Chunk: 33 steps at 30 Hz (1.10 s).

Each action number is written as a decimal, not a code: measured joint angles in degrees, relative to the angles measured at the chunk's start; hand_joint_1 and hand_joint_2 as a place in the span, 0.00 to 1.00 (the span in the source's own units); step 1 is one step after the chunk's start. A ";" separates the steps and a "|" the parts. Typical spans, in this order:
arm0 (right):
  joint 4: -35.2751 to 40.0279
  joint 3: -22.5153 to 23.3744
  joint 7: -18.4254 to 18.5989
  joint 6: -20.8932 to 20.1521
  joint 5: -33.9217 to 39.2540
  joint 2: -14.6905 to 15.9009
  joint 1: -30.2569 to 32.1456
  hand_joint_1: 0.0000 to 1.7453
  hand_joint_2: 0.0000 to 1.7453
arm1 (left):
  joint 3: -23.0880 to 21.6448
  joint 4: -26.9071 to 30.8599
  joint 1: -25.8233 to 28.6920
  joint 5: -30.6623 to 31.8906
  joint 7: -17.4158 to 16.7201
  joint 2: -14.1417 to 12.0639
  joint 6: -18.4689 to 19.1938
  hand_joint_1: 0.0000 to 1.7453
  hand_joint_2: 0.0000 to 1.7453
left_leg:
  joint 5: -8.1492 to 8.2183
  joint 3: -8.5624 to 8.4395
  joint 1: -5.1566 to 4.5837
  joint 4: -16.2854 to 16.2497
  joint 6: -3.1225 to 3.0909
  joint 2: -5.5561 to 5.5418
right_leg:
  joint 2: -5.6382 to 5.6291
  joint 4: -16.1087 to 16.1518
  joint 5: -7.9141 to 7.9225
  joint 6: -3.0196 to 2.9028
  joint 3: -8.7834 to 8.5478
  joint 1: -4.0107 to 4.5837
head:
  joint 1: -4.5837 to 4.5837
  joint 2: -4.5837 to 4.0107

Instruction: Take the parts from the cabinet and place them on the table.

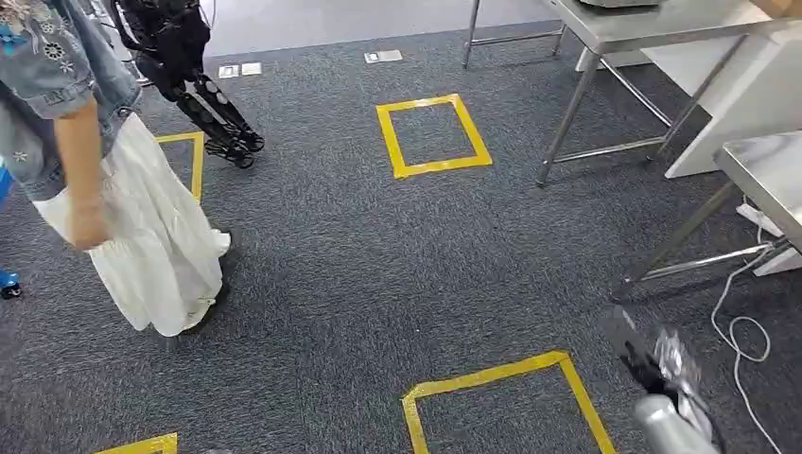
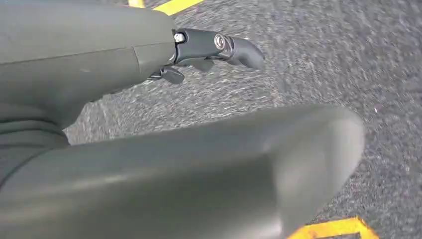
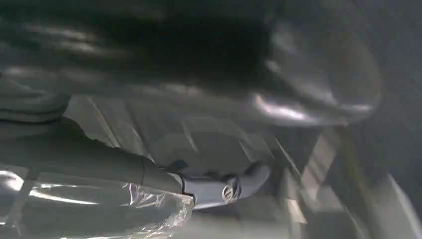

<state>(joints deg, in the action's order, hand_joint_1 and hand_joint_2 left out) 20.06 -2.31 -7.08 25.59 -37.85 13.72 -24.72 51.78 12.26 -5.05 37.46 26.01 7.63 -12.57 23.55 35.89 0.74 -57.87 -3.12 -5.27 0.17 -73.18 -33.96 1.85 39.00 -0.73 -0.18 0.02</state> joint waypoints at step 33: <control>-8.15 16.32 5.92 -14.82 4.99 -16.19 21.03 0.00 0.00 | 0.87 -0.28 0.90 4.96 -13.47 0.59 1.53 0.00 0.00 | 1.86 -2.69 -0.14 0.34 0.41 -0.15 | -1.46 11.51 3.66 1.00 -7.37 -0.12 | -0.20 0.00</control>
<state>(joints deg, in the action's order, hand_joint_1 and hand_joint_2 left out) 11.91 14.01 -1.16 10.78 -32.86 -2.47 -3.69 52.65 11.98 -4.15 42.42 12.55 8.22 -11.04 25.42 33.20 0.60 -57.53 -2.71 -5.42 -1.29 -61.67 -30.30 2.85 31.63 -0.85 -0.37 0.02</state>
